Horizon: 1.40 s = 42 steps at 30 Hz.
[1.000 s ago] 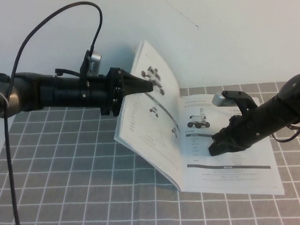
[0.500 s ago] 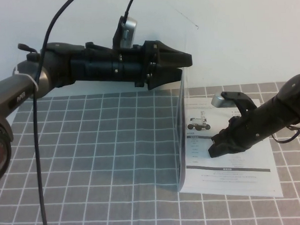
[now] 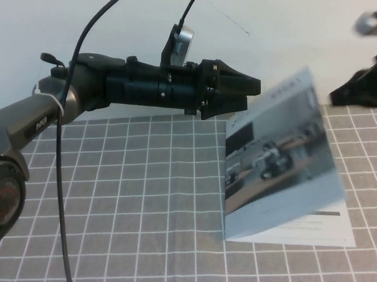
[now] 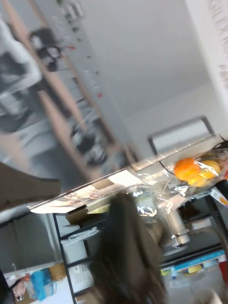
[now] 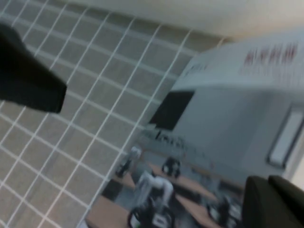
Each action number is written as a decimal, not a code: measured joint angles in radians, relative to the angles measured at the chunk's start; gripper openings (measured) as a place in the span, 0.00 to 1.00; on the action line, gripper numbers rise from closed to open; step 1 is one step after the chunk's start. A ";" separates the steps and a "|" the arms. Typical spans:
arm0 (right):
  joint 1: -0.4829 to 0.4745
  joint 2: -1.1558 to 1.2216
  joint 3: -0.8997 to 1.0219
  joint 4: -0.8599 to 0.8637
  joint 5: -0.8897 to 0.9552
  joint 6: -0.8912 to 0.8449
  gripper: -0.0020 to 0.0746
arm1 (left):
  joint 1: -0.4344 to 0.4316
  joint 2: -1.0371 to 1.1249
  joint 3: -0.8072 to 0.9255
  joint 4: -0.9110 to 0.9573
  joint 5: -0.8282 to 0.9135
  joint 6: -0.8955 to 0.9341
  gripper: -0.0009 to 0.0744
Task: Close book
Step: 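Close the open booklet and leave it lying on the table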
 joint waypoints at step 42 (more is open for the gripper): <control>-0.093 -0.570 0.078 -0.274 0.323 0.031 0.02 | -0.194 -0.266 0.000 1.499 -0.191 -0.698 0.01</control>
